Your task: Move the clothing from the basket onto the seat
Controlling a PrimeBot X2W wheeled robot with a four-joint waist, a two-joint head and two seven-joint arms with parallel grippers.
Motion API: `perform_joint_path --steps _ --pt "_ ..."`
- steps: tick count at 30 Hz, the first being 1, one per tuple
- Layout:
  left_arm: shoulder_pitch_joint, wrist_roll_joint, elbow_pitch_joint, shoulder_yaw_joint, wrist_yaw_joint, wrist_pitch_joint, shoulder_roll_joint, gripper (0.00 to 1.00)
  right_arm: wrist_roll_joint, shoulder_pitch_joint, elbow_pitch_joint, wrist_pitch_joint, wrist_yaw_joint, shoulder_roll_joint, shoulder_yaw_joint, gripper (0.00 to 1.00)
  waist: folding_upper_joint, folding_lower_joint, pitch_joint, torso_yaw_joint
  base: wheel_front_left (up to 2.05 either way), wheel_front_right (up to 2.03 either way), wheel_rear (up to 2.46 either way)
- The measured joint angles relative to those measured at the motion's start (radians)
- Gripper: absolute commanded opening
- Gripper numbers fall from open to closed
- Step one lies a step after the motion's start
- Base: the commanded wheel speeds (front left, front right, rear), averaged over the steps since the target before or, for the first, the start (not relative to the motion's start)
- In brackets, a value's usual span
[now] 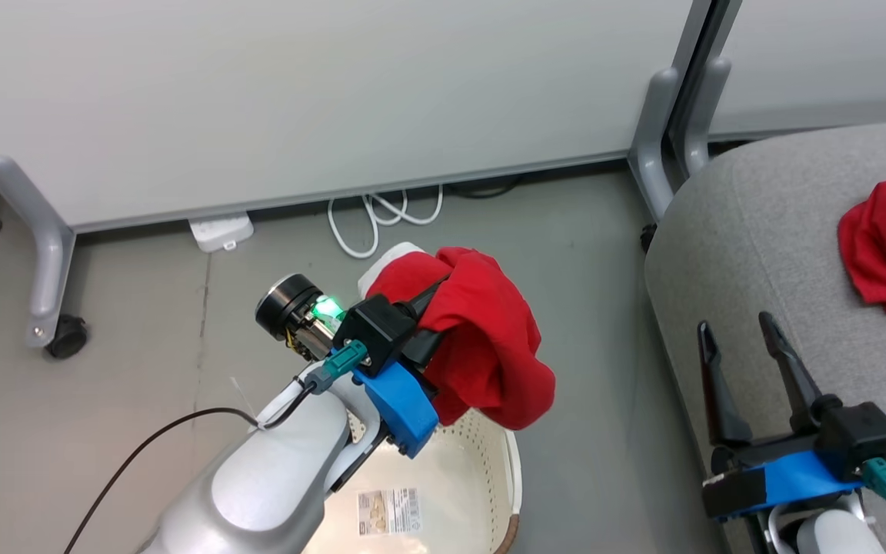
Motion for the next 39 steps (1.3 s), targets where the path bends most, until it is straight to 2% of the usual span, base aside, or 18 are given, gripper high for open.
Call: perform_joint_path --steps 13,26,31,39 --pt "0.012 0.012 0.007 0.013 -0.017 0.0 -0.018 0.0 0.001 0.046 -0.002 0.0 0.0 0.011 0.044 1.0 0.0 0.0001 -0.056 -0.012 0.0 0.0 0.0" --pt "0.008 0.03 0.016 0.025 -0.025 0.0 -0.034 0.0 0.004 0.042 -0.001 0.0 0.0 0.005 0.275 1.0 0.0 0.0003 -0.034 -0.002 0.0 0.0 0.0" --pt "0.001 0.038 0.019 0.028 -0.027 0.0 -0.038 0.0 0.01 -0.011 0.022 0.0 0.0 0.011 0.365 1.0 0.0 0.0003 -0.024 0.006 0.0 0.0 0.0" --pt "-0.011 0.047 0.018 0.03 -0.028 0.0 -0.049 0.0 -0.012 -0.158 0.117 0.0 0.0 0.042 0.381 1.0 0.0 0.0003 -0.002 0.013 0.0 0.0 0.0"
